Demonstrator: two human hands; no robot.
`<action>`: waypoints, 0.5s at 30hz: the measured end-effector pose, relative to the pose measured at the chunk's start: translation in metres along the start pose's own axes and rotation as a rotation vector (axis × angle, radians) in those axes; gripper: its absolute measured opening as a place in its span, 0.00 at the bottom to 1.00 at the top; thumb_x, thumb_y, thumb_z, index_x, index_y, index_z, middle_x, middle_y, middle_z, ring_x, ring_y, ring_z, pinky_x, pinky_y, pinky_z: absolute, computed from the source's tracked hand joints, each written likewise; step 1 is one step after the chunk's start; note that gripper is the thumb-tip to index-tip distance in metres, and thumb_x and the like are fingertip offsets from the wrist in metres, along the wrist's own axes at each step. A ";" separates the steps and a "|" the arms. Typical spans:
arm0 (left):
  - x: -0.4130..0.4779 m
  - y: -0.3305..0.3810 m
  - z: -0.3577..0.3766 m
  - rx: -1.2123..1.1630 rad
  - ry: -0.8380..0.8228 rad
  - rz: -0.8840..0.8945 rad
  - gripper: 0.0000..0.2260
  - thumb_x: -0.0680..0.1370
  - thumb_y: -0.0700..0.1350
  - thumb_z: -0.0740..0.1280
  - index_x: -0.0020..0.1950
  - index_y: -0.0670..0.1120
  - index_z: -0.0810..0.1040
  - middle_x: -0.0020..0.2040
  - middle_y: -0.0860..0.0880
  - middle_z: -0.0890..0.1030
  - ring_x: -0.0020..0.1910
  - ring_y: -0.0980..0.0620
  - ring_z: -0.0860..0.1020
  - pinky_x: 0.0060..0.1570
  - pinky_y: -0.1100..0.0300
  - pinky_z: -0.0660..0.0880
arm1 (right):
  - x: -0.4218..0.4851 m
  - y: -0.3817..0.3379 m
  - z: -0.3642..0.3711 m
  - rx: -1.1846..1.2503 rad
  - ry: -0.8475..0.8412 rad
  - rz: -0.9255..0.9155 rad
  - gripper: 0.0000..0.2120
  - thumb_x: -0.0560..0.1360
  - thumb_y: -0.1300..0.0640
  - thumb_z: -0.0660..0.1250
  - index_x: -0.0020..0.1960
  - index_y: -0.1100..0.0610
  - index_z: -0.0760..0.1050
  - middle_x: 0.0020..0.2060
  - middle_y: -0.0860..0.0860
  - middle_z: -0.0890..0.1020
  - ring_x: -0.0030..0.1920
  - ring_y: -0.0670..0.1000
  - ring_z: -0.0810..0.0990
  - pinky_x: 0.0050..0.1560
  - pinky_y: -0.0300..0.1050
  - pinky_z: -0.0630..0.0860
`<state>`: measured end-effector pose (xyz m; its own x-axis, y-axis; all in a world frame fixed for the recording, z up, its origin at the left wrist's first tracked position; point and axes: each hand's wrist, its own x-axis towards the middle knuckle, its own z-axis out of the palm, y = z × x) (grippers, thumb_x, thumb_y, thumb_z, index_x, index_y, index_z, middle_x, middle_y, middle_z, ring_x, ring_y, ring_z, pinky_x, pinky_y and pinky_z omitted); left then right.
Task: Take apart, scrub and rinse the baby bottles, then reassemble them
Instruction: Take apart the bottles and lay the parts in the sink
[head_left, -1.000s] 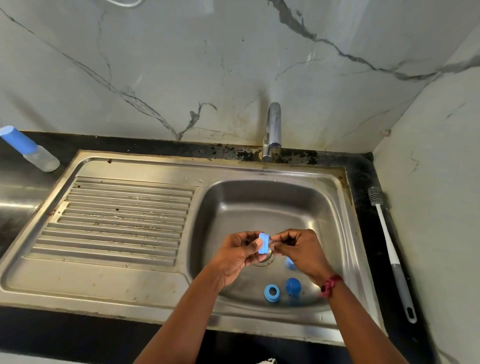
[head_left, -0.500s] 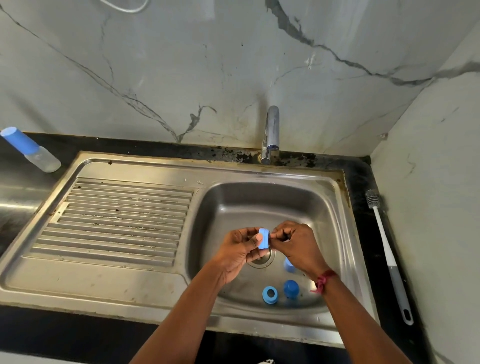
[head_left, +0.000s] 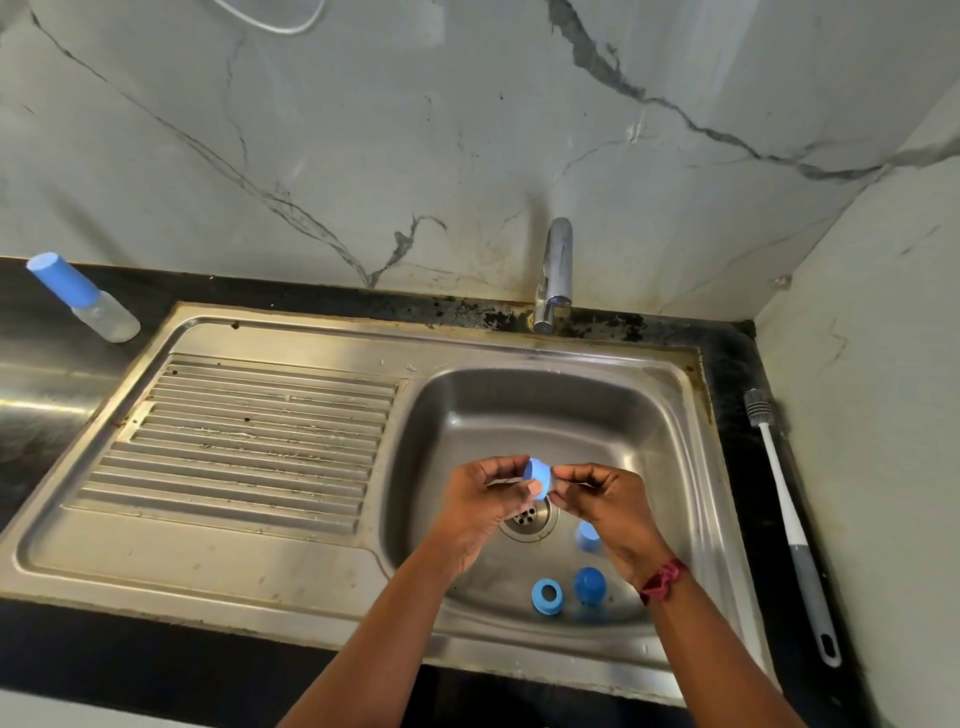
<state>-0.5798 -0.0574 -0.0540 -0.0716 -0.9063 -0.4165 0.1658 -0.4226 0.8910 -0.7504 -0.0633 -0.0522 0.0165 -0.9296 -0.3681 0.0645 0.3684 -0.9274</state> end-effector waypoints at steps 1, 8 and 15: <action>0.000 0.001 0.002 0.028 -0.001 0.015 0.13 0.72 0.35 0.76 0.54 0.47 0.84 0.47 0.45 0.87 0.47 0.46 0.85 0.49 0.56 0.81 | -0.001 0.001 0.000 0.019 0.015 0.002 0.09 0.71 0.70 0.73 0.51 0.63 0.83 0.44 0.56 0.87 0.45 0.53 0.86 0.44 0.39 0.82; -0.001 0.002 0.008 0.144 0.003 0.086 0.16 0.71 0.34 0.76 0.54 0.50 0.83 0.47 0.49 0.87 0.47 0.50 0.85 0.48 0.58 0.82 | -0.003 0.005 -0.003 0.102 0.045 0.000 0.11 0.70 0.71 0.73 0.51 0.64 0.83 0.44 0.58 0.86 0.45 0.55 0.86 0.44 0.40 0.82; 0.001 -0.003 0.008 0.134 0.031 0.105 0.17 0.70 0.36 0.78 0.57 0.47 0.83 0.49 0.48 0.86 0.49 0.49 0.85 0.51 0.52 0.82 | -0.008 0.002 0.006 0.173 0.073 -0.006 0.09 0.69 0.66 0.75 0.49 0.63 0.83 0.42 0.56 0.87 0.41 0.50 0.86 0.40 0.36 0.80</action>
<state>-0.5885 -0.0571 -0.0557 -0.0299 -0.9459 -0.3232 0.0376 -0.3242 0.9452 -0.7444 -0.0550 -0.0509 -0.0559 -0.9263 -0.3726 0.2350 0.3505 -0.9066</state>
